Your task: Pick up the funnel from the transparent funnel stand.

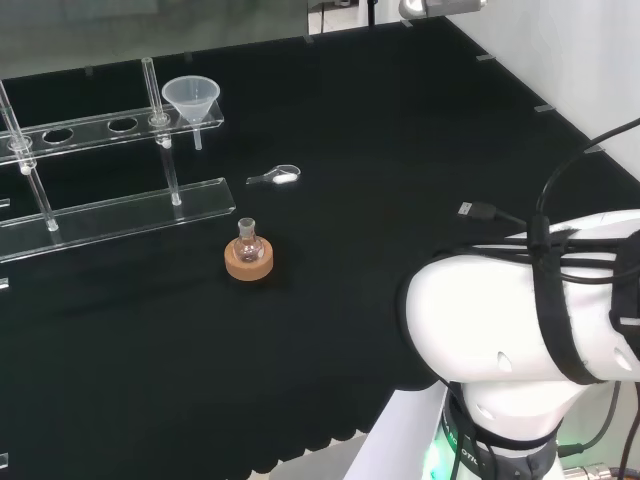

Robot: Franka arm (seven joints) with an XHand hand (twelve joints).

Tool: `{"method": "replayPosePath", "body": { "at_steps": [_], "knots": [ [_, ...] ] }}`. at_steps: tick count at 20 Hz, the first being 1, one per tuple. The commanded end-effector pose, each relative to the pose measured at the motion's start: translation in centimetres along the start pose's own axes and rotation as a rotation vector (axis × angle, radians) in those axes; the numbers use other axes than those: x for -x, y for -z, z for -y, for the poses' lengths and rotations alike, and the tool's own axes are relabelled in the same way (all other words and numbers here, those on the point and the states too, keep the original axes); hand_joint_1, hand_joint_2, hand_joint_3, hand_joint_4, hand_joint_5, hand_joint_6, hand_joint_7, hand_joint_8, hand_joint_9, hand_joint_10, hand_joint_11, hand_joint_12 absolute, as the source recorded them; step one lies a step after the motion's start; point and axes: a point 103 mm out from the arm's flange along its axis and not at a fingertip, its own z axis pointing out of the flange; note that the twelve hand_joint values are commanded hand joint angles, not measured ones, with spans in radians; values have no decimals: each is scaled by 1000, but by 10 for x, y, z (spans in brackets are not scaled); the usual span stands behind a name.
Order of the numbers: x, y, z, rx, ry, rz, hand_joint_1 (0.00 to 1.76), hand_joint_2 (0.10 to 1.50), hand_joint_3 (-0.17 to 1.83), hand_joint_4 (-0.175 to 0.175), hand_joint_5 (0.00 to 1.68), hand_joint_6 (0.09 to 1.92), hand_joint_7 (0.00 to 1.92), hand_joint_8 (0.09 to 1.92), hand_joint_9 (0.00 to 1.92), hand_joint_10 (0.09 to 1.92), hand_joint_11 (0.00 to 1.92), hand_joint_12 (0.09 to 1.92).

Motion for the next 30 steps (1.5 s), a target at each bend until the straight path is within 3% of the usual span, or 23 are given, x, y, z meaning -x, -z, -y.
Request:
{"method": "replayPosePath", "body": {
  "at_steps": [1,4,13,23,30],
  "knots": [
    [0,0,0,11,0,11,1,1092,560,31,121,165,10,476,179,655,163,1297],
    [0,0,0,13,-2,11,0,1153,445,30,163,87,0,482,173,651,124,1360],
    [3,-2,-10,1,-18,2,0,1168,420,27,178,87,0,482,172,651,119,1367],
    [-9,-26,-60,-27,-28,-18,0,1173,413,25,185,87,0,482,175,652,119,1366],
    [-37,-55,-113,-64,34,-8,0,1163,396,14,210,87,21,497,191,659,109,1366]
  ]
}}
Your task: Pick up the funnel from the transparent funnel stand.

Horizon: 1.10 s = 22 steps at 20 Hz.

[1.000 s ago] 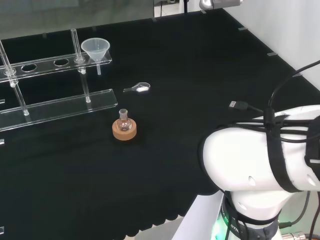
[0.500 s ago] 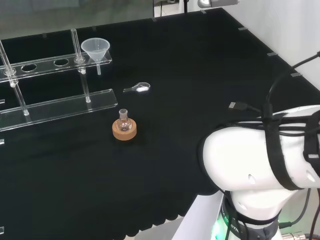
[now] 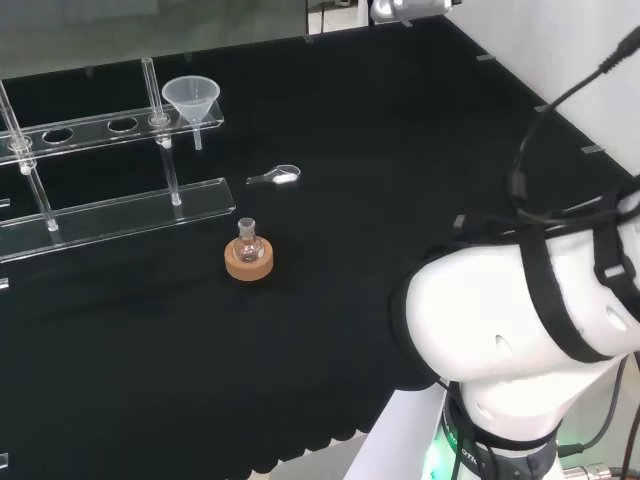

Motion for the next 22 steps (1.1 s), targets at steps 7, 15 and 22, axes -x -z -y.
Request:
{"method": "replayPosePath", "body": {
  "at_steps": [7,15,22],
  "knots": [
    [-66,-60,-103,-74,127,34,25,1166,359,4,245,87,39,527,201,666,97,1379],
    [-96,-88,-132,-143,188,56,64,1156,339,-3,268,87,75,558,234,682,109,1385],
    [-115,-109,-144,-195,221,61,228,1052,285,-8,280,87,85,585,253,696,104,1394]
  ]
}}
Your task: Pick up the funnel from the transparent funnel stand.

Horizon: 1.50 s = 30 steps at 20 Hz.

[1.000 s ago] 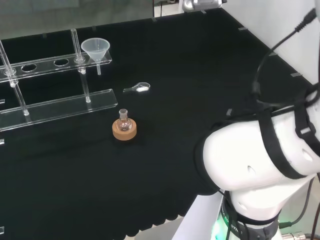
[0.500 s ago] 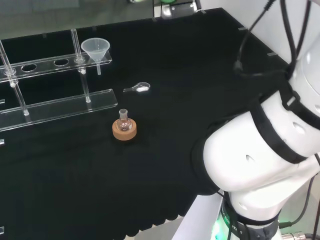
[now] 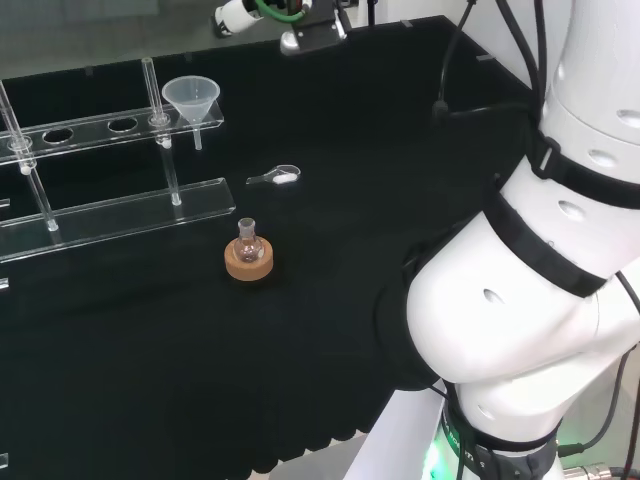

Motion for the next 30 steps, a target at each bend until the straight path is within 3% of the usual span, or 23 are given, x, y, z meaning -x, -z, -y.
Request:
{"method": "replayPosePath", "body": {
  "at_steps": [1,7,16,30],
  "knots": [
    [-32,-19,-28,-55,69,10,256,1032,276,-10,287,87,92,592,258,700,103,1396],
    [-52,-24,-36,-125,82,24,406,940,250,-16,302,87,76,615,350,716,181,1394],
    [-83,-41,-59,-271,104,55,477,875,244,-6,194,87,14,584,258,706,188,1389],
    [-87,-48,-65,-282,95,108,620,724,279,15,79,87,0,377,130,817,156,1445]
  ]
}}
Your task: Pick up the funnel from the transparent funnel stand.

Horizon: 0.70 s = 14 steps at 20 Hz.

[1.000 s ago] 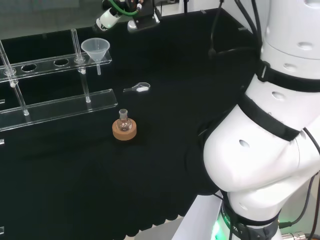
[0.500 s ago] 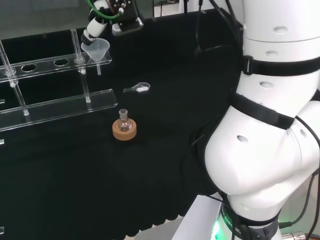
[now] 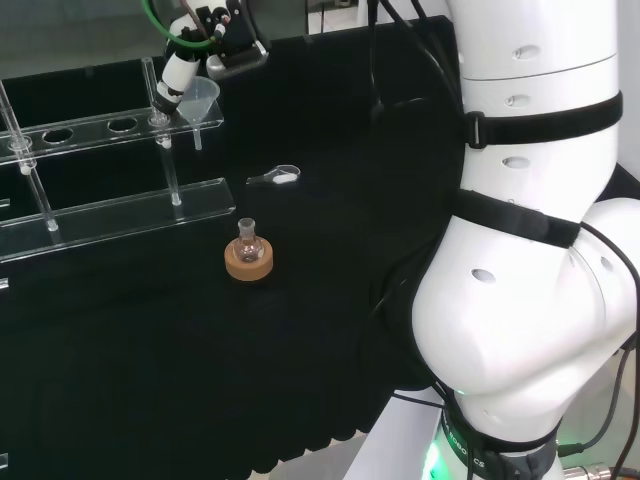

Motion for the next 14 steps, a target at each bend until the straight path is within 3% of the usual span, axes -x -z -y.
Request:
{"method": "replayPosePath", "body": {
  "at_steps": [1,14],
  "knots": [
    [-1,-1,-1,15,-11,25,629,721,280,16,78,87,0,372,130,819,158,1446],
    [-2,-9,-13,43,-16,42,738,664,379,16,136,87,0,503,168,832,214,1437]
  ]
}}
